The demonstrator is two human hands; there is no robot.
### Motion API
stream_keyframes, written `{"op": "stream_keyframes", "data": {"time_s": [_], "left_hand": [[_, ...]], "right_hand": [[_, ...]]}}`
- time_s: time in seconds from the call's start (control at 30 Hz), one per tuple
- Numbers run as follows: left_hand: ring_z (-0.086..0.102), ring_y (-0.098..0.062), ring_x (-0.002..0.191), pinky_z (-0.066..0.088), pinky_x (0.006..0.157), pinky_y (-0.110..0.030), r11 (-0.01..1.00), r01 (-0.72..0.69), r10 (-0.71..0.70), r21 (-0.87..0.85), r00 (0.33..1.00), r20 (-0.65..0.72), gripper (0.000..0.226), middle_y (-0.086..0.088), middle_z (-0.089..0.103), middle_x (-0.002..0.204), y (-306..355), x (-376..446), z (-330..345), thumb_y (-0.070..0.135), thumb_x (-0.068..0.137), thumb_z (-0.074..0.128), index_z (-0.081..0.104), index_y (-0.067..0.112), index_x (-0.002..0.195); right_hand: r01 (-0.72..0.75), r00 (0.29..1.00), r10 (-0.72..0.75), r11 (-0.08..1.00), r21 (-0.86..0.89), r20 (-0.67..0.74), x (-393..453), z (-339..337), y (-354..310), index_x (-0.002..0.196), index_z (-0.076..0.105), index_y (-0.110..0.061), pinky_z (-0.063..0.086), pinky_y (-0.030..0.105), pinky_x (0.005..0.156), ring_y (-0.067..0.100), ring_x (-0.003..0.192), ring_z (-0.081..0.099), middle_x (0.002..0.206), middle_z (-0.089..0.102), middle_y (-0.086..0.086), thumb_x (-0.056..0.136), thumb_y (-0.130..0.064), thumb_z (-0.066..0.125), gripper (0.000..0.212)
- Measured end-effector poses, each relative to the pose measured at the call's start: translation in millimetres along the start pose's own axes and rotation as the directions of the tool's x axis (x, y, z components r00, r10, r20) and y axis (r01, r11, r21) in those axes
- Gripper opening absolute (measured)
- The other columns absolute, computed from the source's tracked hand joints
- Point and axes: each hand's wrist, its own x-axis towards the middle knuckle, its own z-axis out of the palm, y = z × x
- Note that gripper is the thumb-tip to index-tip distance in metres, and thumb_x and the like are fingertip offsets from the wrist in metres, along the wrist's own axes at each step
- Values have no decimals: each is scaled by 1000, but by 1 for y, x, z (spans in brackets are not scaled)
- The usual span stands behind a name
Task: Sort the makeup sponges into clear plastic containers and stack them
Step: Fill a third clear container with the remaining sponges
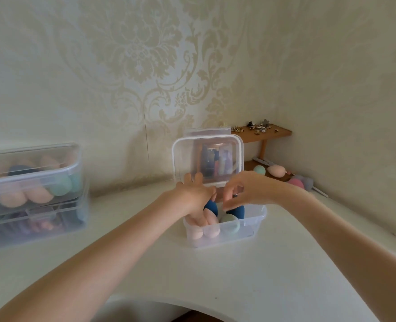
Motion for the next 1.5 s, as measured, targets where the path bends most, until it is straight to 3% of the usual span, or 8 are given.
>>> {"op": "stream_keyframes", "data": {"time_s": [0.2,0.4,0.6,0.8,1.0,1.13,1.33,1.5], "left_hand": [[31,-33,119,38,85,-35,999,10,-10,47,1000,-5,62,-12,26,129,2,1,2,36,77,66,34,24,129],[33,-31,112,33,82,-31,999,-40,40,-7,999,-37,55,-11,31,123,-4,-2,3,34,77,64,39,27,125],[29,-25,98,34,82,-31,999,-51,51,-11,998,-47,50,-6,27,109,-4,-1,3,32,76,64,42,25,120],[32,-29,109,34,80,-33,999,-41,41,6,998,-44,50,-9,29,121,-3,-2,2,29,77,63,38,26,121],[29,-34,119,36,75,-33,998,-25,25,54,1000,9,62,-9,25,125,1,3,1,28,79,62,30,41,130],[31,-36,116,38,82,-37,999,-23,24,-39,1000,19,51,-8,26,124,-4,7,4,33,79,59,36,42,124],[29,-31,112,40,75,-36,999,-37,37,-12,999,3,53,-2,18,100,-3,7,5,21,81,57,36,42,125],[30,-34,117,42,84,-38,1000,-26,26,-4,999,19,55,-9,27,125,-4,7,5,26,82,58,34,42,129]], "right_hand": [[-67,975,103,981,-183,195,11,14,-6,87,65,-16,51,21,73,14,76,61,90,68,0,81,-31,68,16],[-236,961,191,944,-230,-202,27,23,-11,97,69,-5,41,20,55,20,70,57,83,64,11,91,-39,51,39],[-126,992,117,965,-231,-50,20,31,-11,105,60,-12,52,28,81,21,88,60,98,64,3,80,-13,61,25],[-240,961,166,901,-361,-223,28,43,-12,114,45,-7,42,28,68,28,87,64,102,65,10,76,-18,69,46],[-231,970,233,972,31,-73,10,8,-8,84,55,-12,48,19,55,12,52,60,74,69,7,81,-22,68,16],[-543,736,437,837,-65,-517,-1,-22,47,101,60,-14,48,32,75,31,93,58,99,61,10,90,-14,45,18],[-771,633,666,501,-392,-394,-22,20,103,144,20,-1,42,43,100,36,128,39,143,27,17,93,-2,38,54],[-555,717,478,832,-2,-507,-25,-13,70,113,49,-12,45,32,70,32,94,60,115,52,17,88,-7,50,26]]}}
